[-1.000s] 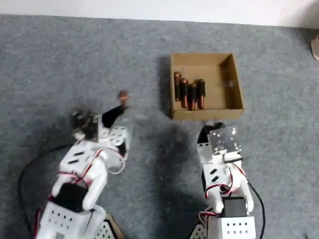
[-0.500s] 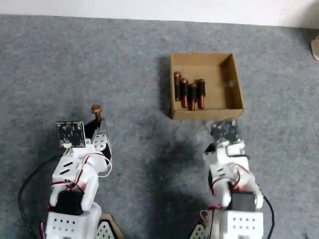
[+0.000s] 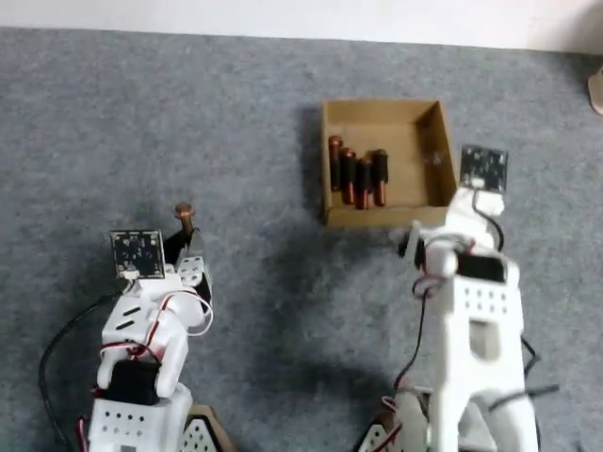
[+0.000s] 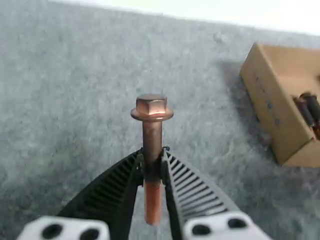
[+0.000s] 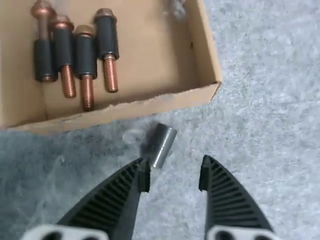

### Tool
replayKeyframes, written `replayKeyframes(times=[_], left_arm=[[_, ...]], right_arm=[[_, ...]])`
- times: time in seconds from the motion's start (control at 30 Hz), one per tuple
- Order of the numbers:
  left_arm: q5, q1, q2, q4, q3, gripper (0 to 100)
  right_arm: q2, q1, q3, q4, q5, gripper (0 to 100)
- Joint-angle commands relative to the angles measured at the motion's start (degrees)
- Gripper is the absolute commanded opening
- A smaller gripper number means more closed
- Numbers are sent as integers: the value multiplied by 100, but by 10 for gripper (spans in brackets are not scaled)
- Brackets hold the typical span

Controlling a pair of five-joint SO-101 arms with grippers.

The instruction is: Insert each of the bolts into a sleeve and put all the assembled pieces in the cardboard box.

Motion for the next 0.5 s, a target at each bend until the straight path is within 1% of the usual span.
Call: replayKeyframes(times=[0.0, 0.2, 0.33, 0.47], left_arm=[[-62, -57, -119, -422, 145, 5], [-62, -57, -119, -440, 145, 5], [-62, -57, -119, -431, 145, 5], [-62, -57, -119, -431, 145, 5]], right_arm=[[892, -154, -787, -84, -334, 163], [2316, -189, -1763, 207, -545, 163], [2967, -154, -2334, 365, -756, 162], [3371, -198, -2607, 365, -870, 162]])
